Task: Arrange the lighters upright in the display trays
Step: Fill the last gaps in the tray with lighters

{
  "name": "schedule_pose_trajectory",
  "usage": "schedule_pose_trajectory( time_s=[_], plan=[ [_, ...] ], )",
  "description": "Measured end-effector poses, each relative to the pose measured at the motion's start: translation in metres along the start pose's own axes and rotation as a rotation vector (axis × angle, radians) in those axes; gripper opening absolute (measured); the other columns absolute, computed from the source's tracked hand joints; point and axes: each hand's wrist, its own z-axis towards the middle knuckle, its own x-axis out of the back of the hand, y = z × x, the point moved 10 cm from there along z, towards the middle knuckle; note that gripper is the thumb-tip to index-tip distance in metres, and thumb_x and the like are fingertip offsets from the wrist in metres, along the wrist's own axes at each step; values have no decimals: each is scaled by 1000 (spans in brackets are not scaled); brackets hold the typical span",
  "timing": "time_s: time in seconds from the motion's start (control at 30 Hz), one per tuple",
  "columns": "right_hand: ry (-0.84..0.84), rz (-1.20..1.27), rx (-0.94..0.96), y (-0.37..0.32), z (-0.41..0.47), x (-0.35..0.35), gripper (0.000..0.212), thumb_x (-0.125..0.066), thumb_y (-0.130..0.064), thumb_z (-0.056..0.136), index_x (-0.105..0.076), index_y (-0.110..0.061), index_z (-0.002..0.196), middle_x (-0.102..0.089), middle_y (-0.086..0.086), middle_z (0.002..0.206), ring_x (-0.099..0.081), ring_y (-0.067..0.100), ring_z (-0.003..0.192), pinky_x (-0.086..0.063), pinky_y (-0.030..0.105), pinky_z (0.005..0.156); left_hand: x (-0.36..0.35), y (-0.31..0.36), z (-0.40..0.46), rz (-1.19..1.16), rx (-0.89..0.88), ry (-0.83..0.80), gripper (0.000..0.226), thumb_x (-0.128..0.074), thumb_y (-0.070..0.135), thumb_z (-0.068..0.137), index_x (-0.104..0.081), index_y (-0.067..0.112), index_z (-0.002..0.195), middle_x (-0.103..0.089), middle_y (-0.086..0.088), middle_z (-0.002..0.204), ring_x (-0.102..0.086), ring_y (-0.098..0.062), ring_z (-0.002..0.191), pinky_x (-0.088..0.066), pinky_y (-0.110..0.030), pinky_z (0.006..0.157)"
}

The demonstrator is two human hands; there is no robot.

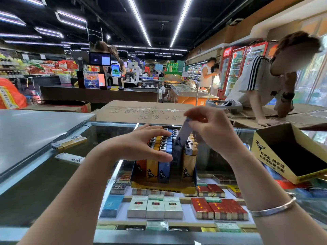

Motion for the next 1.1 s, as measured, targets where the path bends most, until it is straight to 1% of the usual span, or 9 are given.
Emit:
schedule_pose_trajectory(
  time_s=[0.2,0.3,0.37,0.5,0.57,0.73,0.83,1.0,1.1],
  plan=[
    [270,205,-20,6,0,31,29,-57,5,85,-64,-22,93,-65,-9,83,-59,-6,72,-48,10,68,14,15,1,-62,-45,181,70,-48,81,64,-48,47,125,-37,14,142,-32,-3,127,-31,-35,104],
    [180,323,27,-4,-1,19,31,-61,6,83,-65,-24,90,-66,-7,84,-62,-2,76,-51,14,71,30,35,-5,-179,-177,364,64,-52,66,68,-57,32,122,-55,18,123,-47,5,113,-39,-25,96],
    [117,291,86,-15,-3,6,34,-63,6,82,-63,-27,90,-66,-7,85,-62,1,77,-52,16,73,32,44,-7,-255,-259,405,38,-63,44,77,-63,28,112,-63,22,104,-56,7,98,-44,-16,85],
    [90,353,85,-14,-2,0,27,-64,-1,83,-61,-25,94,-65,-1,87,-63,8,79,-54,21,77,41,36,-8,-412,-267,526,16,-67,11,81,-64,23,91,-66,12,80,-61,1,74,-48,-13,67],
    [94,239,38,-5,0,2,15,-64,-6,84,-64,-20,91,-65,-4,83,-61,6,75,-52,17,73,49,26,-9,-459,-227,595,14,-67,13,81,-63,24,88,-65,11,75,-60,3,68,-46,-11,62],
    [-175,-164,-115,20,-3,-36,5,-66,-10,84,-70,-8,84,-58,-10,67,-51,-1,59,-42,5,54,50,9,-6,-471,-136,618,11,-67,21,82,-63,22,93,-68,7,82,-63,-3,71,-49,-17,62],
    [-199,-322,-135,18,1,-41,6,-66,-15,81,-69,-11,85,-52,-9,67,-44,0,61,-34,11,49,48,7,-4,-454,-127,613,11,-67,24,82,-63,24,93,-68,7,83,-64,-4,73,-49,-21,65],
    [-300,-504,-180,18,0,-55,8,-62,-17,83,-59,-18,89,-47,-4,82,-42,15,88,-35,26,71,48,6,-3,-450,-120,620,9,-67,26,82,-62,29,89,-67,9,81,-63,-3,71,-52,-26,67],
    [-297,-497,-148,14,-1,-54,8,-62,-17,85,-59,-18,92,-49,-4,84,-45,15,88,-37,28,76,48,6,-3,-444,-122,616,11,-67,26,82,-60,32,88,-67,10,82,-63,-3,72,-53,-27,68]
  ],
)
